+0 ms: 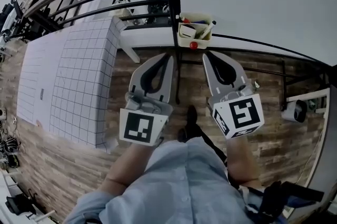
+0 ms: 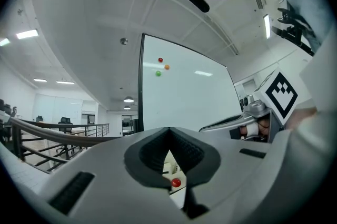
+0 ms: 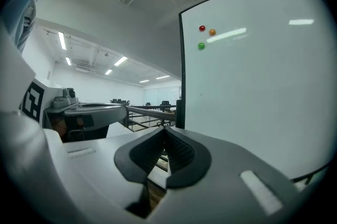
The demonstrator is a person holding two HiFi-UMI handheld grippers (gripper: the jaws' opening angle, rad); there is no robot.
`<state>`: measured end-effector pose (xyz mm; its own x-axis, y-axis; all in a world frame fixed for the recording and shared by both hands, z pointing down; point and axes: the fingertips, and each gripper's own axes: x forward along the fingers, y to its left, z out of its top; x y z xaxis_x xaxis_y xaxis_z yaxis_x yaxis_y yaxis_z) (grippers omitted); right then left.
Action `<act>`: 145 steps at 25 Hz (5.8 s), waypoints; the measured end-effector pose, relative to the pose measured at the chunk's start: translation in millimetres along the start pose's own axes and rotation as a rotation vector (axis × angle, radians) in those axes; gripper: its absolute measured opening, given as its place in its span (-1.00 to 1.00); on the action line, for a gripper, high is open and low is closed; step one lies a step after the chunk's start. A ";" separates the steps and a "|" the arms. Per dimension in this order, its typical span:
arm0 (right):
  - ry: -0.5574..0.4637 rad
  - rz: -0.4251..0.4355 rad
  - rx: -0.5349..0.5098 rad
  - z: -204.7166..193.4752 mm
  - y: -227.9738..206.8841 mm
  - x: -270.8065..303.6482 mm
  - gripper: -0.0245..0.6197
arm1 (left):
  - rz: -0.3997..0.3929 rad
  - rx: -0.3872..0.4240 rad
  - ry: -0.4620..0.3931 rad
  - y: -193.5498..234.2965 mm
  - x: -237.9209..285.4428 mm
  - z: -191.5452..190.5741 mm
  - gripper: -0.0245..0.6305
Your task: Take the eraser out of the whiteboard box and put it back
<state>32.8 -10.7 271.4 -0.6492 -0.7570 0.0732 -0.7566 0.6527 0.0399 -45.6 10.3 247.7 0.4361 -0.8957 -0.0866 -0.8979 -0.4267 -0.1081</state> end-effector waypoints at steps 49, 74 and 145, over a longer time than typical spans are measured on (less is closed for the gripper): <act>0.380 0.231 -0.158 -106.5 -29.7 145.3 -0.34 | 0.046 -0.053 0.102 89.7 121.7 -61.9 -0.93; 0.240 0.089 -0.174 -26.2 -36.0 117.5 -0.51 | -0.020 -0.013 0.008 78.0 99.8 -15.1 -0.93; 0.196 0.130 -0.097 -14.1 -47.7 116.4 -0.53 | -0.076 -0.054 0.017 83.7 127.8 -32.9 -0.93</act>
<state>-5.5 -129.6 292.0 -0.7061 -0.6524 0.2752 -0.6504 0.7512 0.1123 -67.0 -144.1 260.2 0.5027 -0.8622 -0.0632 -0.8642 -0.4995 -0.0599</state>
